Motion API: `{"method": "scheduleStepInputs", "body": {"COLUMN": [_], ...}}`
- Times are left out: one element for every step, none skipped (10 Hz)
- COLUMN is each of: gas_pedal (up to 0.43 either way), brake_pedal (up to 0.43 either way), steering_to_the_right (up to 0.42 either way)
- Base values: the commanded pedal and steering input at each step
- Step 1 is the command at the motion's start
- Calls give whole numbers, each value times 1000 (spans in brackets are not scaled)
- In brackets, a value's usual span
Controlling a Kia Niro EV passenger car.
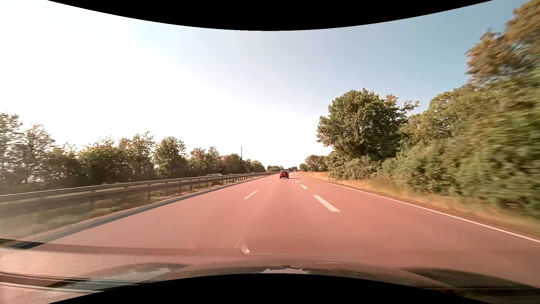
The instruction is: Follow the waypoints while adhering to traffic rules and regulations
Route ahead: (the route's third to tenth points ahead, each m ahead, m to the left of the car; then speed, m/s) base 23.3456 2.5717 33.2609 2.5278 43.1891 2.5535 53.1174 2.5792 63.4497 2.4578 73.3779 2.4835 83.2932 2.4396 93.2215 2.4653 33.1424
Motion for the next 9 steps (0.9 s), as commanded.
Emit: {"method": "scheduleStepInputs", "body": {"gas_pedal": [228,228,228,228,228,228,228,228,228], "brake_pedal": [6,6,6,6,6,6,6,6,6], "steering_to_the_right": [0,1,0,0,0,0,0,0,0]}}
